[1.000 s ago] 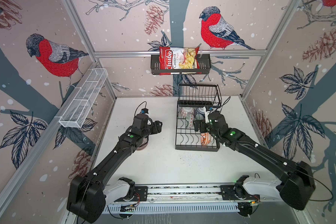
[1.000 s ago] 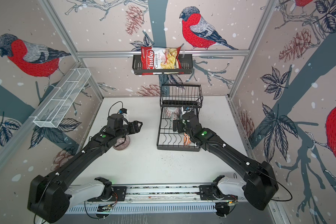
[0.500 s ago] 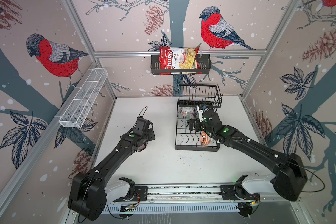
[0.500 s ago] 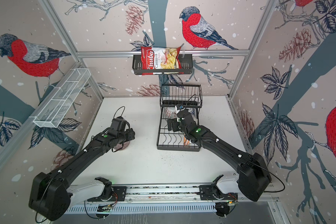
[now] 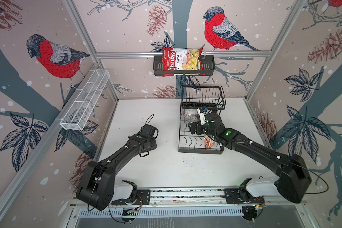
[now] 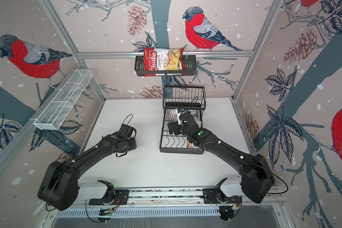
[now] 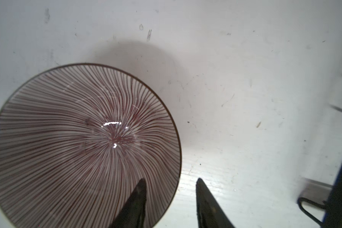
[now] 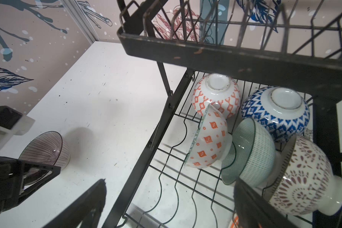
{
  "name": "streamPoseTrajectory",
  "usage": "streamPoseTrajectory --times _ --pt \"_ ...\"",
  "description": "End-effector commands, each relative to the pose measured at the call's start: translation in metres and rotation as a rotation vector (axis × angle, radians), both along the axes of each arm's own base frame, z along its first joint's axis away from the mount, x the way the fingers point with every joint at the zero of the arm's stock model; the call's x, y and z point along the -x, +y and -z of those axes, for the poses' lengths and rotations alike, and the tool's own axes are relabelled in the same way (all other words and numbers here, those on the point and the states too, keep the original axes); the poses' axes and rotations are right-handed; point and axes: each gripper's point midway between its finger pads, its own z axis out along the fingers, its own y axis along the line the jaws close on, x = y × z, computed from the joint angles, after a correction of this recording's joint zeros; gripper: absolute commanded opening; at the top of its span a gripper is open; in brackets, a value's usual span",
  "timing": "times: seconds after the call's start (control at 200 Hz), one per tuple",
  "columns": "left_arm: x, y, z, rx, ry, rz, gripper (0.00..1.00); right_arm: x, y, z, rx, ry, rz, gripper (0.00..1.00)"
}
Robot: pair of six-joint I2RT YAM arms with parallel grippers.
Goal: Load bowls into a dish rack
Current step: Pick up the bowl from the middle-left of the table.
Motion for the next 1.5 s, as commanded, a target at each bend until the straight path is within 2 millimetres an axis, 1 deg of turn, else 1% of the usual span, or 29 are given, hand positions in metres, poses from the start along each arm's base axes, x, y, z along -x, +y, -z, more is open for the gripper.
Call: streamPoseTrajectory --times 0.0,0.075,0.24,0.39,0.54,0.64,0.69,0.785,0.835,0.905,0.976,1.146,1.346,1.491 --pt "-0.001 -0.001 0.009 -0.011 0.027 0.001 0.35 -0.001 0.006 -0.006 -0.026 -0.021 -0.016 1.0" --pt "-0.003 -0.001 0.013 -0.026 0.038 0.001 0.29 0.0 0.006 -0.004 -0.026 -0.019 -0.02 1.0" --pt "-0.006 0.001 0.018 -0.056 0.057 -0.002 0.23 0.001 0.008 0.0 -0.028 -0.008 -0.028 1.0" --pt "-0.007 0.002 0.018 -0.069 0.058 -0.003 0.16 0.002 0.01 0.004 -0.032 0.001 -0.037 0.99" --pt "-0.009 0.005 0.012 -0.091 0.048 -0.006 0.1 0.003 0.012 0.005 -0.038 0.005 -0.047 1.0" --pt "-0.01 0.007 0.01 -0.105 0.049 0.001 0.05 0.004 0.012 0.007 -0.036 0.01 -0.051 1.0" --pt "-0.011 0.007 0.009 -0.111 0.049 0.003 0.0 0.005 0.013 0.008 -0.035 0.011 -0.054 1.0" --pt "-0.014 0.007 0.006 -0.116 0.041 0.004 0.0 0.008 0.016 0.009 -0.033 0.013 -0.074 0.99" --pt "-0.017 0.005 0.0 -0.106 0.025 0.01 0.0 0.011 0.019 0.009 -0.036 0.009 -0.085 1.0" --pt "-0.024 -0.001 -0.011 -0.08 -0.012 0.023 0.0 0.016 0.024 0.007 -0.052 0.0 -0.106 1.0" --pt "-0.032 -0.009 -0.029 -0.035 -0.068 0.036 0.0 0.022 0.03 0.004 -0.083 -0.005 -0.13 1.0" --pt "-0.05 -0.036 -0.081 0.128 -0.232 0.085 0.0 0.038 0.045 -0.008 -0.169 -0.02 -0.191 0.99" --pt "-0.057 -0.064 -0.14 0.323 -0.404 0.137 0.0 0.063 0.066 -0.021 -0.257 -0.029 -0.302 1.0" --pt "-0.058 -0.083 -0.179 0.473 -0.512 0.181 0.0 0.076 0.081 -0.023 -0.299 -0.019 -0.366 1.0"
